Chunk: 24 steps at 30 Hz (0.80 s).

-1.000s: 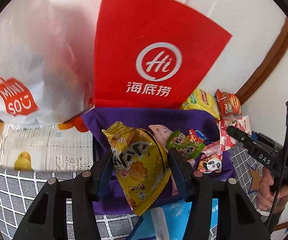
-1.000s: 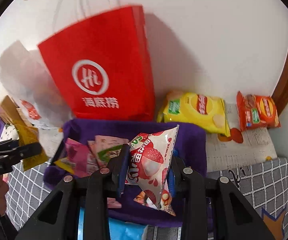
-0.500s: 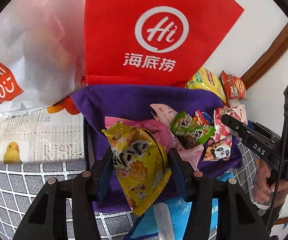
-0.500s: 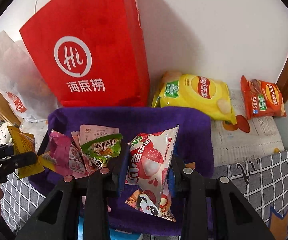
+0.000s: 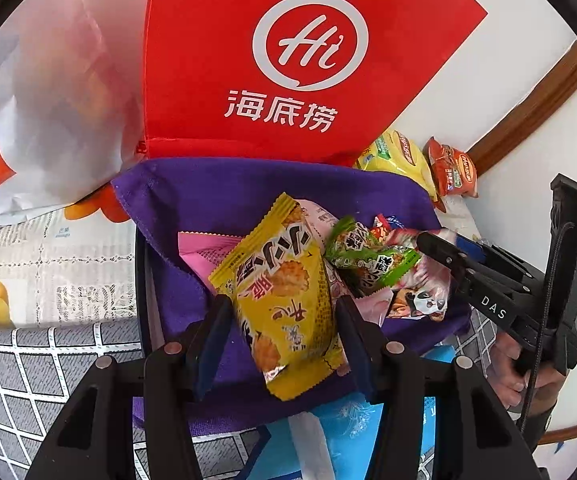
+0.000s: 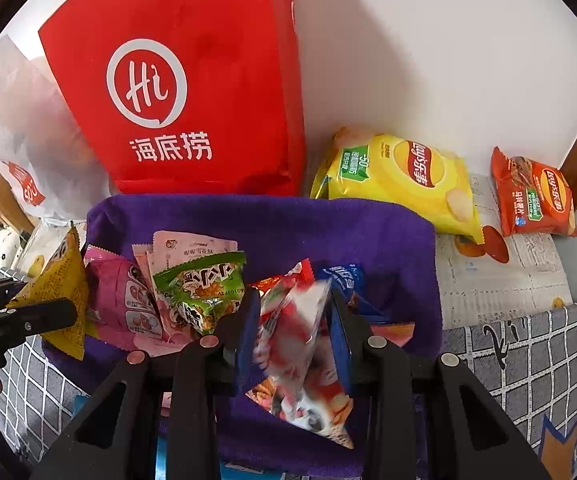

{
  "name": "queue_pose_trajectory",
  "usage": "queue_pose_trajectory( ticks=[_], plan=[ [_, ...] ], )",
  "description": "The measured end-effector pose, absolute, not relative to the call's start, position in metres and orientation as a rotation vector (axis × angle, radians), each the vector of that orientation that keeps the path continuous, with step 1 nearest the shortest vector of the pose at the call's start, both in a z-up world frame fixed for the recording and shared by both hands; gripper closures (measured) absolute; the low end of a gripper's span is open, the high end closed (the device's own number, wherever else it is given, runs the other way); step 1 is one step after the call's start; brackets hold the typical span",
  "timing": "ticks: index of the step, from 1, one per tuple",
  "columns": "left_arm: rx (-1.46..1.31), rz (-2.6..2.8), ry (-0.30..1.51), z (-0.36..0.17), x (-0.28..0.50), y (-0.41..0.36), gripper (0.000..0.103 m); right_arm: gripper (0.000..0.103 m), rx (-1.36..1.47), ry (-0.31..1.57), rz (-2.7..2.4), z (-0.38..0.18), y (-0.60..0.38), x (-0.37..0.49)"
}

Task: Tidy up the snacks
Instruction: 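Lower and open the right tool while the left tool releases the yellow bag onto the towel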

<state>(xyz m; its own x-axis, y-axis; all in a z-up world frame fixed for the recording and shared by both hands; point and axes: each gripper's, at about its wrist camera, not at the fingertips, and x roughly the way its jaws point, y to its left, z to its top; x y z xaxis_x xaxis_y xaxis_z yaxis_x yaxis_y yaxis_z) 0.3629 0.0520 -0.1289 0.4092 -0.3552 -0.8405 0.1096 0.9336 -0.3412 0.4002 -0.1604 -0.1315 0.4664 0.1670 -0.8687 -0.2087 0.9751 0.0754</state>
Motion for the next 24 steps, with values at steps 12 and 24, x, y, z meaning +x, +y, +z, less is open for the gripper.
queue_pose_trajectory(
  ticks=[12,24],
  plan=[
    [-0.245,-0.32,1.112,-0.126,0.362,0.051,0.053,0.067,-0.074,1.028,0.228,-0.118,-0.161,0.396],
    [-0.218,-0.353,1.039,-0.105,0.353,0.047,0.045,0.061,-0.133,0.967,0.256,-0.098,-0.145,0.38]
  ],
)
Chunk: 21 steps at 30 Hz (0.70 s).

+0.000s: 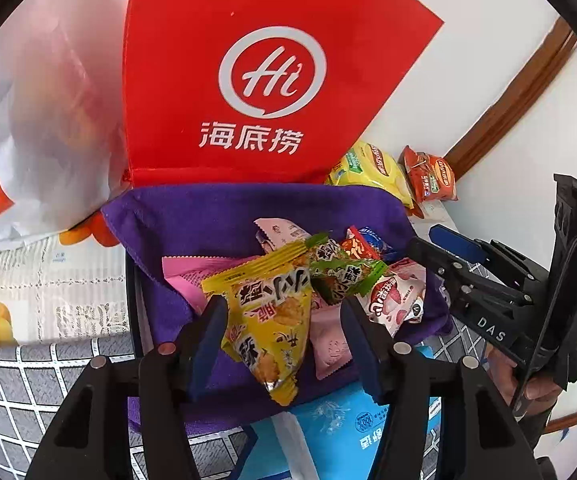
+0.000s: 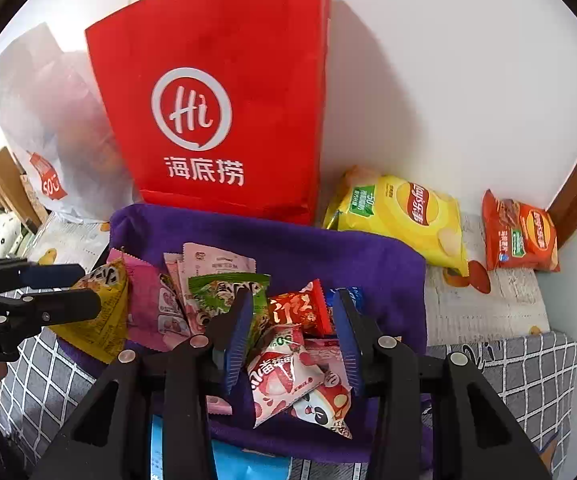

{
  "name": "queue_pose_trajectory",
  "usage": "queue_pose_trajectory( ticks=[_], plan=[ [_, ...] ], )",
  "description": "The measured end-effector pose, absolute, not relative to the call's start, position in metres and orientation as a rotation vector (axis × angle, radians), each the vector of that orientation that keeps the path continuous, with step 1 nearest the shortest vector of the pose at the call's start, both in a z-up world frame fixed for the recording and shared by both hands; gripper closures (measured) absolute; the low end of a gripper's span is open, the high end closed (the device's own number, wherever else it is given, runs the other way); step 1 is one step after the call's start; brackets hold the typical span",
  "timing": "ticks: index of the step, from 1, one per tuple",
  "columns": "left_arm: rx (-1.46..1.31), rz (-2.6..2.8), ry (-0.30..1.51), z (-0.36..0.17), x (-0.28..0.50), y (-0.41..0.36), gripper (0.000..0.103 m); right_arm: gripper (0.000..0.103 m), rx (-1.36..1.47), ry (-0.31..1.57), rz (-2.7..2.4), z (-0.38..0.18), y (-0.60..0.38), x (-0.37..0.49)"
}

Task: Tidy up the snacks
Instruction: 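Lower and open the right tool while the left tool releases the yellow bag onto the towel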

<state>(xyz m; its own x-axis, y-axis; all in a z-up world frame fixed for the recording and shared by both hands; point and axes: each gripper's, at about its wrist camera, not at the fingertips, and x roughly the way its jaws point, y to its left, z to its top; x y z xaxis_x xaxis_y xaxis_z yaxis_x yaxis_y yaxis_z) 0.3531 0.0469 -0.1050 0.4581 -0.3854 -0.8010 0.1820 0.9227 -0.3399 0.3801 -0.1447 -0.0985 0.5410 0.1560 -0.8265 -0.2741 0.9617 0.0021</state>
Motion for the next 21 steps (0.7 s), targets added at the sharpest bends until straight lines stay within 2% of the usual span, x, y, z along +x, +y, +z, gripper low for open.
queue_pose_trajectory(
  ticks=[8,13,18,21],
  plan=[
    [-0.197,-0.347,1.016,-0.095,0.348,0.043,0.039,0.06,-0.18,0.933,0.243,-0.089,-0.135,0.37],
    [-0.181,-0.331,1.002,-0.087,0.343,0.043,0.034,0.054,-0.169,0.89,0.237,-0.074,-0.136,0.362],
    [-0.186,-0.326,1.031,-0.085,0.341,0.043,0.034,0.043,-0.146,0.875,0.216,-0.064,-0.138,0.356],
    [-0.179,-0.297,1.039,-0.085,0.341,0.043,0.034,0.043,-0.121,0.897,0.21,-0.067,-0.143,0.354]
  ],
)
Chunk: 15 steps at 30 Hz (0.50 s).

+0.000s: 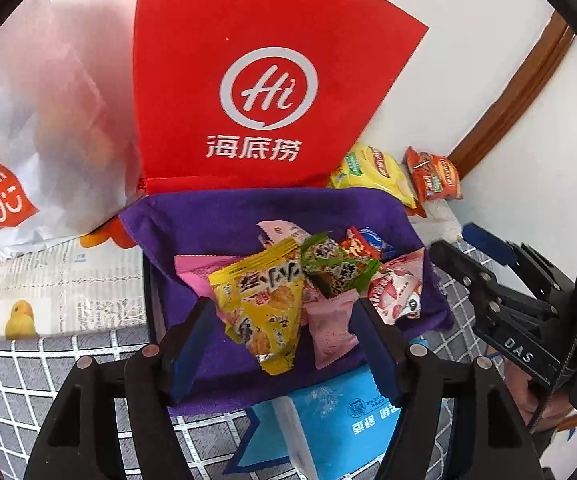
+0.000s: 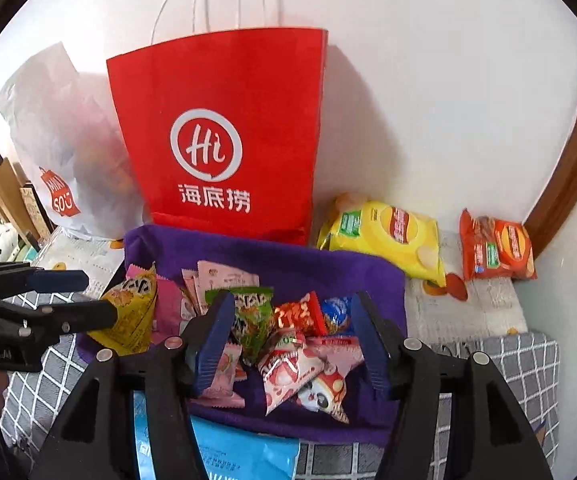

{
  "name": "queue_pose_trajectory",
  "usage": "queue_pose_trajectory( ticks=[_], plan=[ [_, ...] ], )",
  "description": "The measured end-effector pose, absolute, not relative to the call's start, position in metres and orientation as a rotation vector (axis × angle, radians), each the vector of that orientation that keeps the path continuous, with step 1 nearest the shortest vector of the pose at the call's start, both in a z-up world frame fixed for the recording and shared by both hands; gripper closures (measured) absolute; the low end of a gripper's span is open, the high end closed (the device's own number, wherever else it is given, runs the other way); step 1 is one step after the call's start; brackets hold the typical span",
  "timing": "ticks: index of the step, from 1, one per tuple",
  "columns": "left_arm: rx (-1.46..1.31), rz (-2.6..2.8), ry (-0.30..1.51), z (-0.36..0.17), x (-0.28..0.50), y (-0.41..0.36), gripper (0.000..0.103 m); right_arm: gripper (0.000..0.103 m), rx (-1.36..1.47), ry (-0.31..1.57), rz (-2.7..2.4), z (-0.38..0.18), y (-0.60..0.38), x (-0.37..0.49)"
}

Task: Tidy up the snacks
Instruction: 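Lower and open the right tool while the left tool releases the yellow bag onto the towel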

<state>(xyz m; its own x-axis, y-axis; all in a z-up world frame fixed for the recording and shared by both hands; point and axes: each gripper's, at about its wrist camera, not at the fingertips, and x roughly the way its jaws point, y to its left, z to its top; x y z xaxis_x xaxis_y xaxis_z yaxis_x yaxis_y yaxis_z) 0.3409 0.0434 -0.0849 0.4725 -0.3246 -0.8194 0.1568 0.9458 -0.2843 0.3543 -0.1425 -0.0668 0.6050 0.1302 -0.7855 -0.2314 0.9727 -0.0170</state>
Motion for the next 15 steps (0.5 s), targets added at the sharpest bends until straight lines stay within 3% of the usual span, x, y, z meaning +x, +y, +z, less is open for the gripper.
queue_pose_trajectory(
  ticks=[10,15],
  plan=[
    [-0.139,-0.299,0.976,-0.056,0.321,0.039,0.033,0.043,-0.087,0.948,0.156,-0.057,-0.155,0.324],
    [-0.088,-0.279,0.924,-0.036,0.303,0.03,0.024,0.032,-0.086,0.919,0.111,-0.036,-0.162,0.298]
  ],
)
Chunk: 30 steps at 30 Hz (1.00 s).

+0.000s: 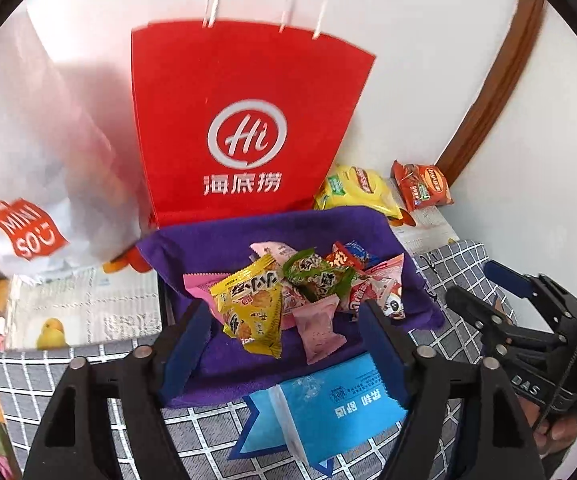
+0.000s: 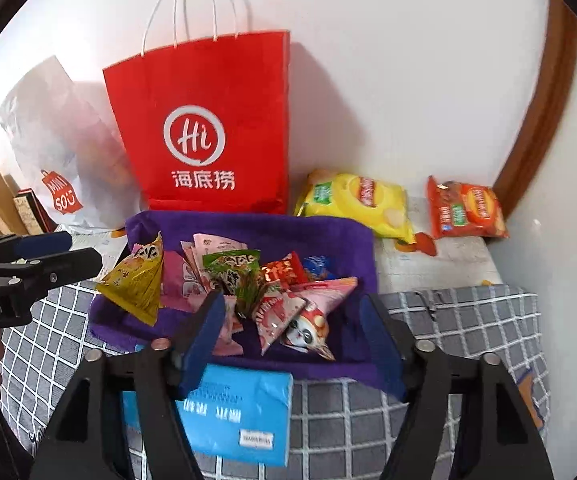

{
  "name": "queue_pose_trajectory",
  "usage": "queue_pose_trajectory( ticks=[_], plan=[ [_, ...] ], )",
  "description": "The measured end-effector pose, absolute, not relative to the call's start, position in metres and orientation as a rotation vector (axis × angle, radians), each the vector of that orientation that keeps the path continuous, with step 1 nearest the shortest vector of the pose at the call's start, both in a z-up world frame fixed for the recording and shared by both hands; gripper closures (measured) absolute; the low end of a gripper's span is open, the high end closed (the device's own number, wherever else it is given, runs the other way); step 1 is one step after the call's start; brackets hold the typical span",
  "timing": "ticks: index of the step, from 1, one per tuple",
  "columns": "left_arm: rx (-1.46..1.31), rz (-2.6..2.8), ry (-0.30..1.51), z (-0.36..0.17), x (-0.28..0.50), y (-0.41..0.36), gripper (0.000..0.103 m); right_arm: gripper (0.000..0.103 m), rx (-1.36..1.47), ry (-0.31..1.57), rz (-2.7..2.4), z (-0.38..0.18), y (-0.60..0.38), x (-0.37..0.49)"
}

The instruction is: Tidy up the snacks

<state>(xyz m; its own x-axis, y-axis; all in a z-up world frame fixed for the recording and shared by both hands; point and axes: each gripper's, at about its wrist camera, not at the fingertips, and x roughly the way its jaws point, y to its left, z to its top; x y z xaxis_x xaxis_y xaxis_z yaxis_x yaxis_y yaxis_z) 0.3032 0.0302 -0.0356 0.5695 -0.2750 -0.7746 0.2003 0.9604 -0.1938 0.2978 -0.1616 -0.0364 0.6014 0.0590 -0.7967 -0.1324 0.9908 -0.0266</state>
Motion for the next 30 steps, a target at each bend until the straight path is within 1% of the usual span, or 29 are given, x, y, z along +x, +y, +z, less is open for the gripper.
queue_pose_trajectory(
  ticks=[7,8,17,20,21,22,23,25,27,30],
  plan=[
    [-0.052,-0.282,0.89,-0.015,0.272,0.013,0.022,0.031,-0.064,0.849,0.078,-0.003,-0.17,0.258],
    [-0.051,-0.284,0.89,-0.014,0.266,0.011,0.019,0.031,-0.064,0.846,0.077,0.0,-0.17,0.253],
    [-0.034,-0.222,0.852,-0.006,0.21,0.008,0.018,0.03,-0.063,0.87,0.094,0.005,-0.166,0.209],
    [-0.038,-0.216,0.844,-0.005,0.193,0.008,0.018,0.015,-0.033,0.858,0.093,0.008,-0.17,0.19],
    [-0.039,-0.215,0.843,-0.005,0.188,0.007,0.018,0.012,-0.026,0.849,0.093,0.009,-0.172,0.184],
    [-0.04,-0.212,0.841,-0.005,0.184,0.007,0.017,0.012,-0.023,0.841,0.09,0.01,-0.174,0.178],
    [-0.039,-0.204,0.837,-0.004,0.179,0.007,0.012,0.01,-0.025,0.836,0.084,0.011,-0.175,0.173],
    [-0.035,-0.188,0.817,-0.002,0.169,0.008,0.007,0.01,-0.028,0.823,0.08,0.013,-0.177,0.164],
    [-0.03,-0.173,0.806,-0.001,0.162,0.008,0.007,0.004,-0.02,0.811,0.077,0.015,-0.181,0.155],
    [-0.032,-0.155,0.794,0.003,0.151,0.009,0.007,0.002,-0.008,0.804,0.073,0.017,-0.186,0.147]
  ],
)
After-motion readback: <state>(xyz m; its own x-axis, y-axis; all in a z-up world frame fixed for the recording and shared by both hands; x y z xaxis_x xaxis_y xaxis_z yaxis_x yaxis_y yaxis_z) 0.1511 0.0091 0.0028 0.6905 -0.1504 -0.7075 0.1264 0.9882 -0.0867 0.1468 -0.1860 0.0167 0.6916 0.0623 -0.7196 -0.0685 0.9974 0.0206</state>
